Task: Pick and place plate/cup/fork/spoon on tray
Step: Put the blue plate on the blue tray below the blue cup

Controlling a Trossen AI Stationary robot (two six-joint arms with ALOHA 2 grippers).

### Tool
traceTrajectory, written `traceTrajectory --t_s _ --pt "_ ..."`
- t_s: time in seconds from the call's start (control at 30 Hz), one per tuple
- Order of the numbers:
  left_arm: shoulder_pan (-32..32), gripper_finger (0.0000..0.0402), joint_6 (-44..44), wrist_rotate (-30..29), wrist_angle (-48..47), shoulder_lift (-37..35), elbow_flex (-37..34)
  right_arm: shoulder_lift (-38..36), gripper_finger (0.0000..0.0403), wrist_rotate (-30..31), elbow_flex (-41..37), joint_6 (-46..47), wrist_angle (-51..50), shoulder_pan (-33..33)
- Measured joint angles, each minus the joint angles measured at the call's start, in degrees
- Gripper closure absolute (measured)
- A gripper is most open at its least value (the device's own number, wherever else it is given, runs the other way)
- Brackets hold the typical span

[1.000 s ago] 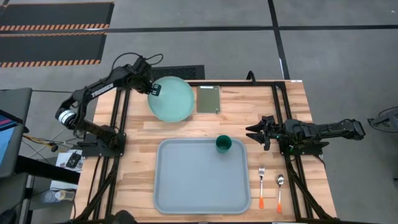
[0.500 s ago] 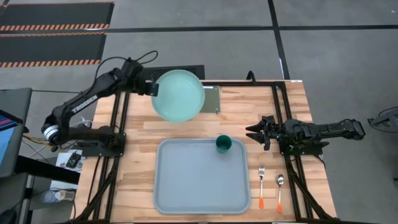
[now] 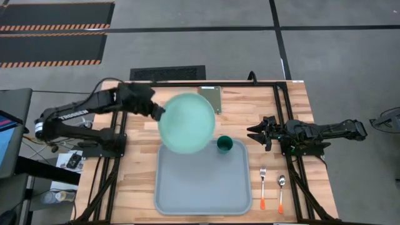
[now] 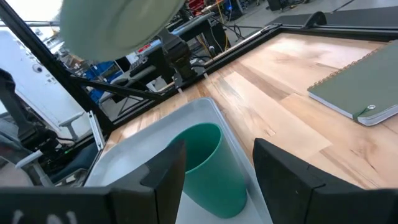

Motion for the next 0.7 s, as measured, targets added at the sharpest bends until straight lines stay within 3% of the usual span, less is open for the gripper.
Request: traceTrajectory --t_s 0.13,0.4,0.7 --pt "-9.02 0.0401 -6.43 -0.37 0.0 0.99 0.0 0.0 0.0189 0.0 0.0 0.02 -0.01 0.02" --pt "-25.84 0.0401 -19.82 -7.83 0.11 5.34 0.0 0.0 0.0189 0.14 0.0 0.0 0.02 0.0" --pt "-34.82 0.0401 -31.18 -9.34 2.51 15.75 0.0 -0.02 0.0189 0.24 0.0 -0.02 0.0 0.02"
